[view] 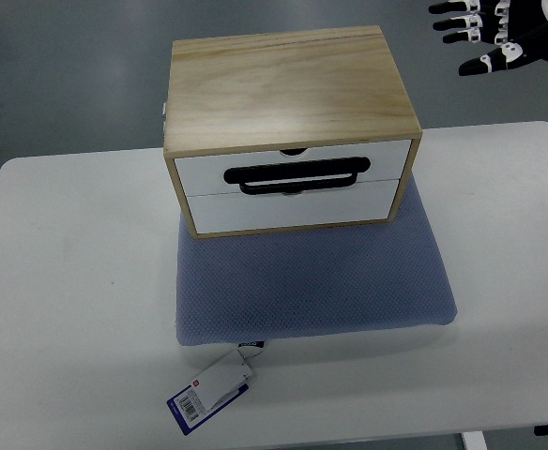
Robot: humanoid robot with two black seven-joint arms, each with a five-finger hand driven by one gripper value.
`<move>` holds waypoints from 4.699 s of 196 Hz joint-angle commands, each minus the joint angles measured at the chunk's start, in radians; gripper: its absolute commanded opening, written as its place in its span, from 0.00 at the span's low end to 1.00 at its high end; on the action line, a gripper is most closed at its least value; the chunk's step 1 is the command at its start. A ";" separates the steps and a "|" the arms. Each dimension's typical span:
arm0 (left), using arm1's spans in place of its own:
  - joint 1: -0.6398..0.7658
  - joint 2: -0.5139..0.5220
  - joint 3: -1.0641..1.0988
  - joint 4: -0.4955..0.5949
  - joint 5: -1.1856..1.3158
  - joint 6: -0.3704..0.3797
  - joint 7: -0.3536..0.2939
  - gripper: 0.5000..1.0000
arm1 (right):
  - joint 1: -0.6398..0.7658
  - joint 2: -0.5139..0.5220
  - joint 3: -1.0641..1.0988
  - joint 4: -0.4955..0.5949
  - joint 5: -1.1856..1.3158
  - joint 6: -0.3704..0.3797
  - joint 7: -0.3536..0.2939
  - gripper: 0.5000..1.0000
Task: Open wood drawer with right hand
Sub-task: 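Lower the right hand onto the upper drawer's black handle, then curl the right hand's fingers around the black handle, then pull the upper drawer toward the robot with the right hand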
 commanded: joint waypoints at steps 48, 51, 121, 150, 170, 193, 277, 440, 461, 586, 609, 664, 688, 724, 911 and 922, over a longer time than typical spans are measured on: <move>0.000 0.000 -0.001 0.001 0.000 0.000 0.000 1.00 | 0.052 -0.031 0.000 0.255 -0.104 0.000 0.004 0.91; 0.000 0.000 0.000 0.000 0.000 0.000 0.000 1.00 | 0.052 -0.027 -0.002 0.260 -0.109 0.000 0.004 0.91; 0.001 0.000 -0.001 0.000 0.000 0.000 0.001 1.00 | 0.110 0.153 -0.151 0.283 -0.231 0.000 -0.002 0.91; 0.000 0.000 -0.001 0.000 0.000 0.000 0.001 1.00 | 0.146 0.201 -0.220 0.266 -0.242 0.000 -0.014 0.91; 0.000 0.000 -0.001 0.001 0.000 0.000 0.002 1.00 | 0.153 0.224 -0.249 0.248 -0.256 0.000 -0.020 0.90; 0.000 0.000 -0.001 0.000 0.000 0.000 0.000 1.00 | 0.160 0.275 -0.281 0.197 -0.284 0.000 -0.022 0.91; 0.001 0.000 -0.001 0.000 0.000 0.000 0.002 1.00 | 0.179 0.347 -0.338 0.081 -0.373 0.000 -0.023 0.91; 0.000 0.000 -0.001 0.000 0.000 0.000 0.000 1.00 | 0.173 0.362 -0.370 0.004 -0.409 0.000 -0.023 0.91; 0.000 0.000 -0.001 0.000 0.000 0.000 0.000 1.00 | 0.176 0.364 -0.368 0.005 -0.406 0.000 -0.023 0.91; 0.001 0.000 -0.001 0.000 0.000 0.000 0.002 1.00 | 0.179 0.353 -0.367 0.044 -0.389 0.000 -0.086 0.91; 0.001 0.000 -0.001 0.000 0.000 0.000 0.000 1.00 | 0.179 0.351 -0.367 0.044 -0.382 0.000 -0.103 0.91; 0.000 0.000 -0.001 0.000 0.000 0.000 0.000 1.00 | 0.181 0.345 -0.368 0.047 -0.348 0.000 -0.131 0.91; 0.000 0.000 -0.001 0.000 0.000 0.000 0.000 1.00 | 0.181 0.344 -0.368 0.061 -0.346 0.000 -0.132 0.91; 0.001 0.000 -0.001 0.000 0.000 0.000 0.000 1.00 | 0.181 0.330 -0.368 0.087 -0.340 0.000 -0.138 0.91; 0.001 0.000 -0.001 0.000 0.000 0.000 0.000 1.00 | 0.178 0.239 -0.370 0.260 -0.307 0.000 -0.138 0.91; 0.000 0.000 -0.001 0.001 0.000 0.000 0.000 1.00 | 0.176 0.236 -0.370 0.263 -0.307 0.000 -0.138 0.91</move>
